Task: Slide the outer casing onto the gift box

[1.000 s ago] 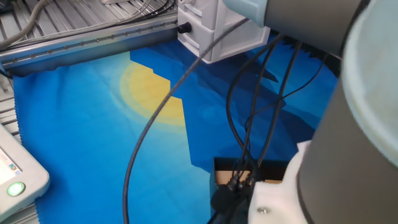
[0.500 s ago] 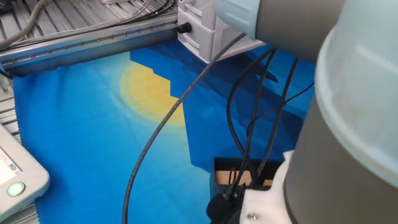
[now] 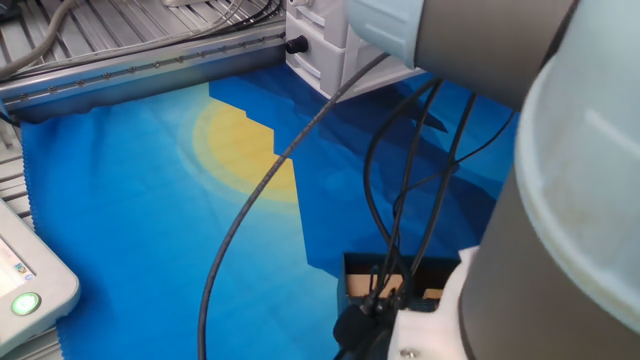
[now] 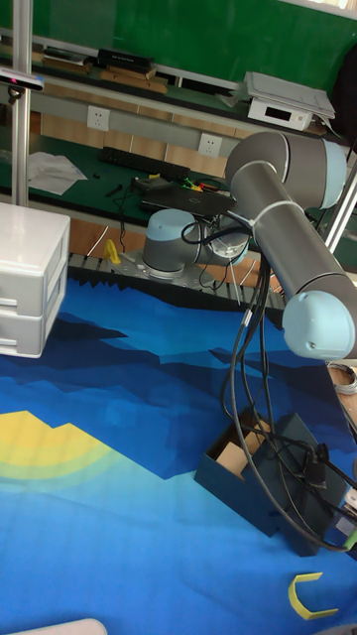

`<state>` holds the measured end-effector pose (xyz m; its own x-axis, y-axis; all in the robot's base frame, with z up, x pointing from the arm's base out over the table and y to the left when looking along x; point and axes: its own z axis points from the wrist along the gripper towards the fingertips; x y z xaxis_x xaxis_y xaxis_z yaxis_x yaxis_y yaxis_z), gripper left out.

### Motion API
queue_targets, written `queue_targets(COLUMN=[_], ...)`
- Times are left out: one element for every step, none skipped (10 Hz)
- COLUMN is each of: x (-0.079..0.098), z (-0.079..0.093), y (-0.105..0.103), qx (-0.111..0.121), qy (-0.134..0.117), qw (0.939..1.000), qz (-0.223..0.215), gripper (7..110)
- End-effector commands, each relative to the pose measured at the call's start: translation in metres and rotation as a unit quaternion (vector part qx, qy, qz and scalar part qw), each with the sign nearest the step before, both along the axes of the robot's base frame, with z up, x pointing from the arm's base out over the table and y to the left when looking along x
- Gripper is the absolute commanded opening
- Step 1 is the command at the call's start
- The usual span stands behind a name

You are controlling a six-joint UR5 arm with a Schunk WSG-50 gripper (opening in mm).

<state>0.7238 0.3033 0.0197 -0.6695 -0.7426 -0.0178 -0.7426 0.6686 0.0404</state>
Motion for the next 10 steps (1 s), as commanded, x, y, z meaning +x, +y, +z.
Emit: queue_targets(x=[0.0,-0.005,-0.007,-0.006,-0.002,0.001,0.003,0.012,0.011,0.002], z=[0.002,0.002,0.002,0.002,0.003,0.004,0.002,-0.011,-0.019,-0.021], y=[0.004,0.006,0.006,0.009,0.017,0.024,0.032,0.037,0.031,0.023], qx=[0.01,0.014,0.013,0.018,0.036,0.05,0.065,0.064,0.046,0.03], qy=[0.004,0.015,0.018,0.018,0.011,0.006,0.003,-0.004,-0.002,0.009], qw=[0.9991,0.9988,0.9985,0.9978,0.9972,0.9966,0.9961,0.9964,0.9978,0.9987], qz=[-0.04,-0.045,-0.051,-0.061,-0.065,-0.065,-0.059,-0.056,-0.049,-0.041], gripper=[7,7,7,7,7,7,7,7,7,7])
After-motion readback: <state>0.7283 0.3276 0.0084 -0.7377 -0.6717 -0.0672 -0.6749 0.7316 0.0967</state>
